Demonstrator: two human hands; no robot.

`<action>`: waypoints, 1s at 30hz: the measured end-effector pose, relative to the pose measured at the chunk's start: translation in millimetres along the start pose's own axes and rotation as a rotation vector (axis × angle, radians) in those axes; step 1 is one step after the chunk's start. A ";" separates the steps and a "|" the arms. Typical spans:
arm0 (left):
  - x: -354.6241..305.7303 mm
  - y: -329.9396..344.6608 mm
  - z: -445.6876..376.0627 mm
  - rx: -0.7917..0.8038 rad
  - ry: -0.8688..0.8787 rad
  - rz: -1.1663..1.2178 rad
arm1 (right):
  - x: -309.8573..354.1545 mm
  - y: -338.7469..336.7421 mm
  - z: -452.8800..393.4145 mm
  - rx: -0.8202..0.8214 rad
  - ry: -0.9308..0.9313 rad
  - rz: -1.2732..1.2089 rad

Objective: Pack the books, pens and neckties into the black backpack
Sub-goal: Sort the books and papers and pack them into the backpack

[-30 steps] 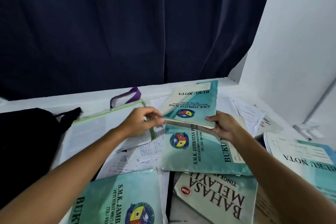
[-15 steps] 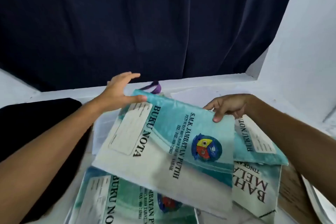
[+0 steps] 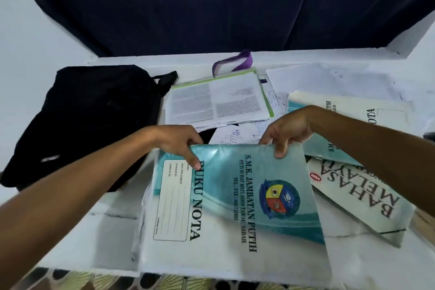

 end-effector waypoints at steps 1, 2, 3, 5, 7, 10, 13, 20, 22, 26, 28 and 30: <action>3.1 2.4 -1.3 -0.013 -0.011 0.000 | -1.0 3.2 -3.5 0.000 0.014 0.006; 5.0 4.1 -3.0 -0.024 -0.018 -0.004 | -2.0 5.8 -6.2 0.001 0.023 0.005; 6.3 5.4 -4.7 -0.035 -0.025 -0.009 | -3.1 7.3 -7.8 -0.002 0.033 0.005; 6.3 6.8 -7.6 -0.062 -0.037 -0.028 | -4.5 9.0 -8.1 -0.032 0.056 0.025; 3.6 8.0 -9.5 -0.081 -0.040 -0.060 | -2.1 10.6 -5.8 -0.077 0.070 0.150; 1.6 8.6 -13.4 -0.082 -0.042 -0.149 | 6.8 13.1 -1.4 -0.190 0.091 0.425; -3.2 -0.2 -15.0 -0.121 -0.054 -0.342 | 13.9 17.8 2.0 -0.352 0.091 0.676; -62.1 -30.9 -27.1 -0.276 0.095 -0.269 | -0.2 20.0 29.8 -0.696 -0.017 0.711; -86.6 -31.6 -42.5 -0.297 0.185 -0.146 | -18.6 7.8 54.2 -0.792 -0.026 0.573; -133.4 -20.6 -89.4 -0.302 0.254 0.164 | -83.5 -23.5 126.8 -1.080 -0.011 0.077; -155.0 -12.2 -117.9 -0.324 0.206 0.278 | -127.0 -36.1 169.2 -1.298 0.027 -0.190; -173.6 -4.4 -137.0 -0.357 0.138 0.343 | -169.6 -43.9 203.7 -1.498 0.086 -0.361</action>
Point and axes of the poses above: each hand's wrist, its own z-axis away from the middle knuckle, its own y-axis out of the palm, x = y × z, the point moved 4 cm from there along -z, towards the middle knuckle, and after that the axes turned 4 degrees about -y, right-handed, at the moved point
